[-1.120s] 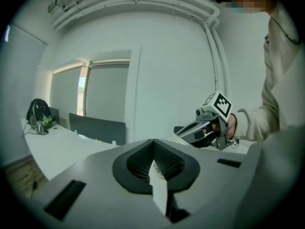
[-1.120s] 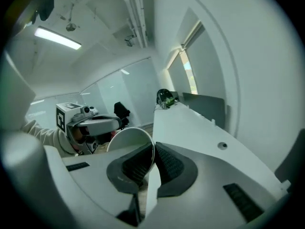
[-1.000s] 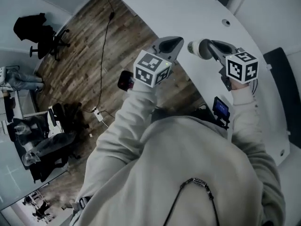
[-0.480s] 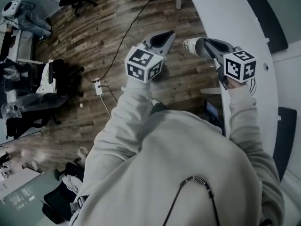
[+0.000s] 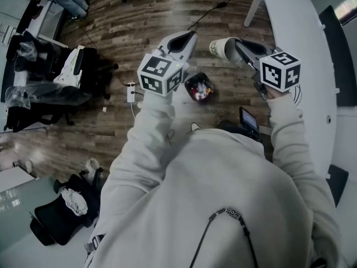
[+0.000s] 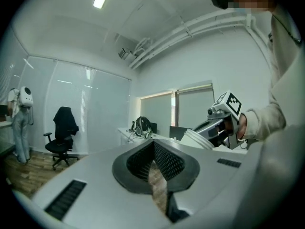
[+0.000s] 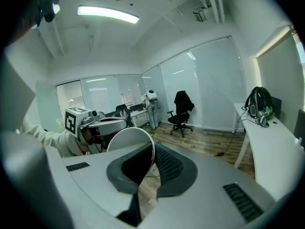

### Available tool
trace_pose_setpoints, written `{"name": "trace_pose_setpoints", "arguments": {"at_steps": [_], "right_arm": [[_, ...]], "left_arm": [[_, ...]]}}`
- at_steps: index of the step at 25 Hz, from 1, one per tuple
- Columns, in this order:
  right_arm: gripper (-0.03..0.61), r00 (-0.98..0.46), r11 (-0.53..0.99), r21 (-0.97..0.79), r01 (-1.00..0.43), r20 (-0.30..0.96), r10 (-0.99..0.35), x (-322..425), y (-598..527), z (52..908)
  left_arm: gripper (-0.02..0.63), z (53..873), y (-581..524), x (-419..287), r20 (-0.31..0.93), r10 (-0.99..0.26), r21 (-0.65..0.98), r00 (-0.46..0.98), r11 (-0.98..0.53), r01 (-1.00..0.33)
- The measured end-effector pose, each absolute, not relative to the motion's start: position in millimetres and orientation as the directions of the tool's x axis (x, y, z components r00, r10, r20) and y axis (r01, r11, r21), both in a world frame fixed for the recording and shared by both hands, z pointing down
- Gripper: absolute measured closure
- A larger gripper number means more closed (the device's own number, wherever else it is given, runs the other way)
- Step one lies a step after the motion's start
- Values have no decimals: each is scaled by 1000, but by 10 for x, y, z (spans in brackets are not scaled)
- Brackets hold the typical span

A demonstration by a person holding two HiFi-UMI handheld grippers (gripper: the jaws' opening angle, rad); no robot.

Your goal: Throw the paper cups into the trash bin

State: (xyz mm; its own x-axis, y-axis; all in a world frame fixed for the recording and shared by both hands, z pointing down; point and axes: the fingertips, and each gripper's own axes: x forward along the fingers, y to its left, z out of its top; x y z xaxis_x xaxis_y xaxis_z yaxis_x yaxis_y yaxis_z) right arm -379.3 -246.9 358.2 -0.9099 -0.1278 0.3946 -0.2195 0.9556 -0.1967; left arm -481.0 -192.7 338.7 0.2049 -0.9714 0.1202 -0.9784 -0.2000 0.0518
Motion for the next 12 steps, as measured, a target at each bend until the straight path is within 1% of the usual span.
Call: {"name": "trace_pose_setpoints", "arguments": {"at_steps": [6, 9, 12], "right_arm": [[538, -933, 981, -172, -93, 358, -26, -4278, -2587, 3292], [537, -936, 985, -170, -42, 351, 21, -4429, -2650, 3263], [538, -932, 986, -164, 6, 357, 65, -4553, -2686, 3305]], "left_arm": [[612, 3235, -1740, -5224, 126, -989, 29, 76, -73, -997], [612, 3133, -1555, -5376, 107, -994, 63, 23, -16, -998], [612, 3036, -1383, -5638, 76, -994, 95, -75, 82, -992]]}}
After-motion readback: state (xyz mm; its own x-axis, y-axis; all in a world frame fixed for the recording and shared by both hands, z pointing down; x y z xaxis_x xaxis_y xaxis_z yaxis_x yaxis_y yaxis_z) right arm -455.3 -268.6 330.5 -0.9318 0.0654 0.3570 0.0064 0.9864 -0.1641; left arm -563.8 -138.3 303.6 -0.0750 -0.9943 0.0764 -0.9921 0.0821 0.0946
